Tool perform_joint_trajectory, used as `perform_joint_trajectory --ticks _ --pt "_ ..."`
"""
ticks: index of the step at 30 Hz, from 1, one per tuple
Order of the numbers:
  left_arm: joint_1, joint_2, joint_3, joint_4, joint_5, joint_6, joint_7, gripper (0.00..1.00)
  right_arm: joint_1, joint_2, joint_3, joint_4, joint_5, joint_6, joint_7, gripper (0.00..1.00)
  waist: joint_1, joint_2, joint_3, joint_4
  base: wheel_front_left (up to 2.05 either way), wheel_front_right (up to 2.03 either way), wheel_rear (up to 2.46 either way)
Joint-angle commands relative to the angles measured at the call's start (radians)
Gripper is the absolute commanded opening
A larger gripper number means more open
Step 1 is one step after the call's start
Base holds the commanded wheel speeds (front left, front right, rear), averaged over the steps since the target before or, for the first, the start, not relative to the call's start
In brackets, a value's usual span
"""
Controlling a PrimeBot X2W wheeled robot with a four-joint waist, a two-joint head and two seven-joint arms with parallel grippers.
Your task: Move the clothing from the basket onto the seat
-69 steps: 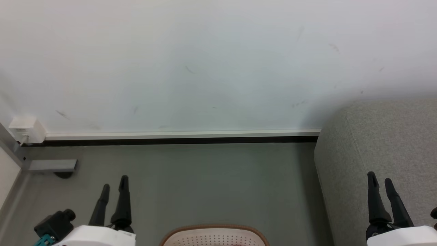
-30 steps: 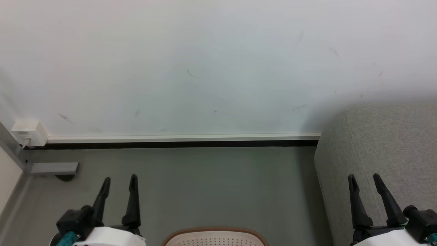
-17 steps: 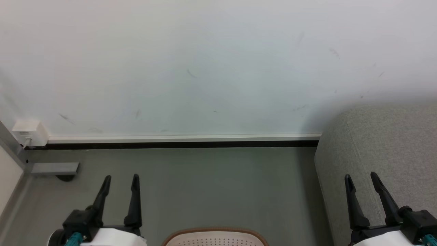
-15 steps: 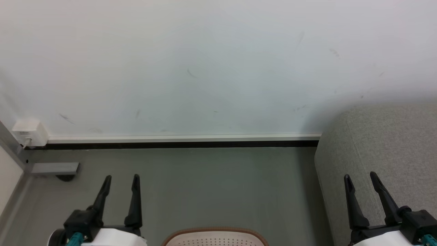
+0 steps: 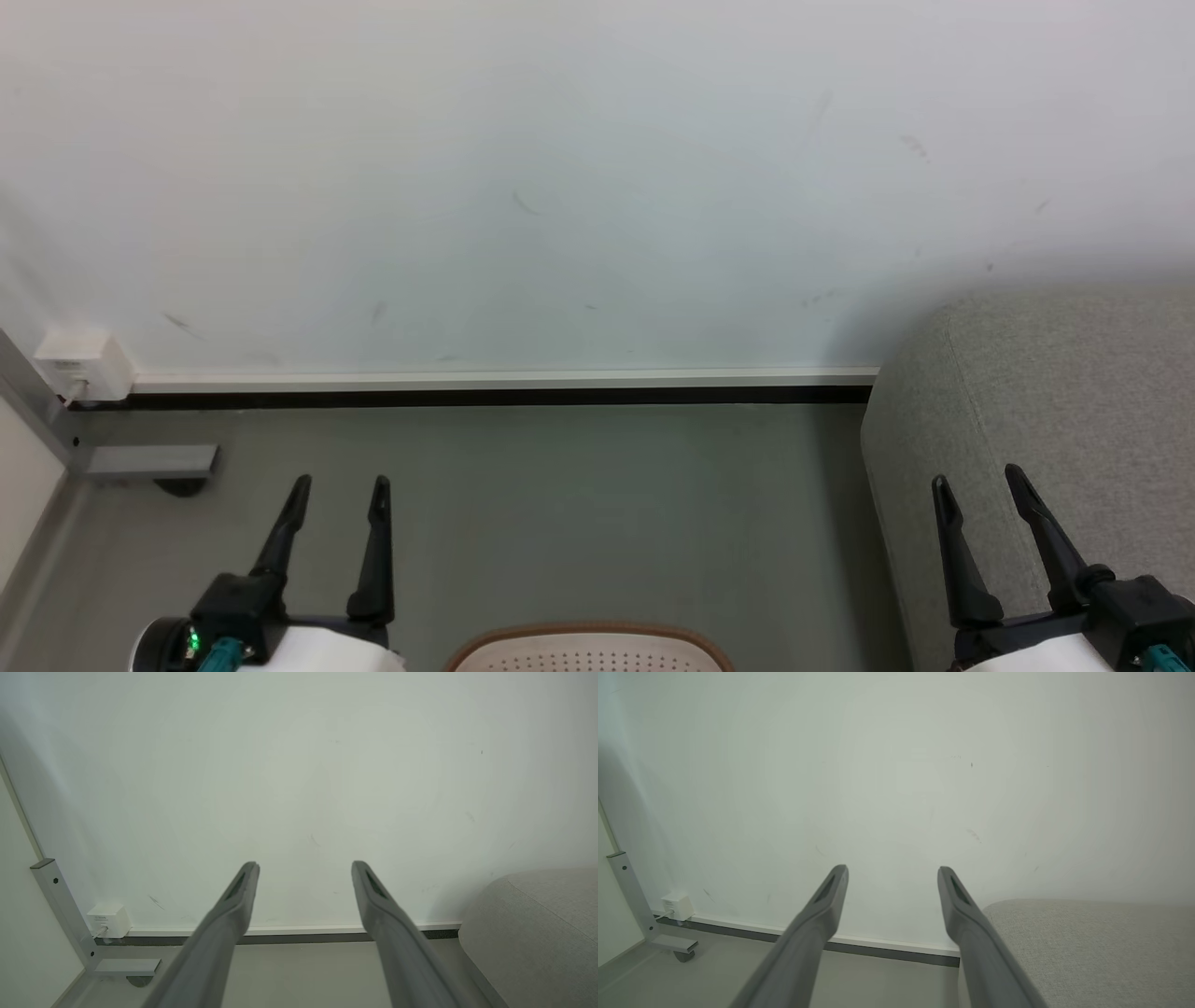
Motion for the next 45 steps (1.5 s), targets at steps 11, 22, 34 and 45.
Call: perform_joint_trajectory --ticks 11,22,34,45 --pt "-0.008 0.006 0.007 0.007 -0.012 -0.012 -0.002 1.0 -0.01 -0.002 0.0 -0.003 0.008 -0.002 0.0 1.0 0.0 0.0 0.0 0.001 0.0 0.0 0.0" --pt "-0.013 0.006 0.012 0.012 -0.018 -0.022 -0.002 1.0 -0.011 -0.007 0.008 -0.005 0.015 -0.002 0.0 1.0 0.0 0.0 -0.001 -0.002 0.0 0.0 0.0" --pt "-0.01 0.006 0.008 0.011 -0.024 -0.021 -0.002 1.0 -0.017 -0.014 0.016 -0.001 0.019 -0.002 0.0 1.0 0.0 0.0 0.004 -0.004 0.0 0.0 0.0" --pt "-0.022 0.006 0.009 0.015 -0.073 -0.032 -0.002 1.0 -0.041 -0.02 0.027 -0.009 0.02 -0.002 0.0 1.0 0.0 0.0 0.037 -0.024 0.0 0.0 0.0"
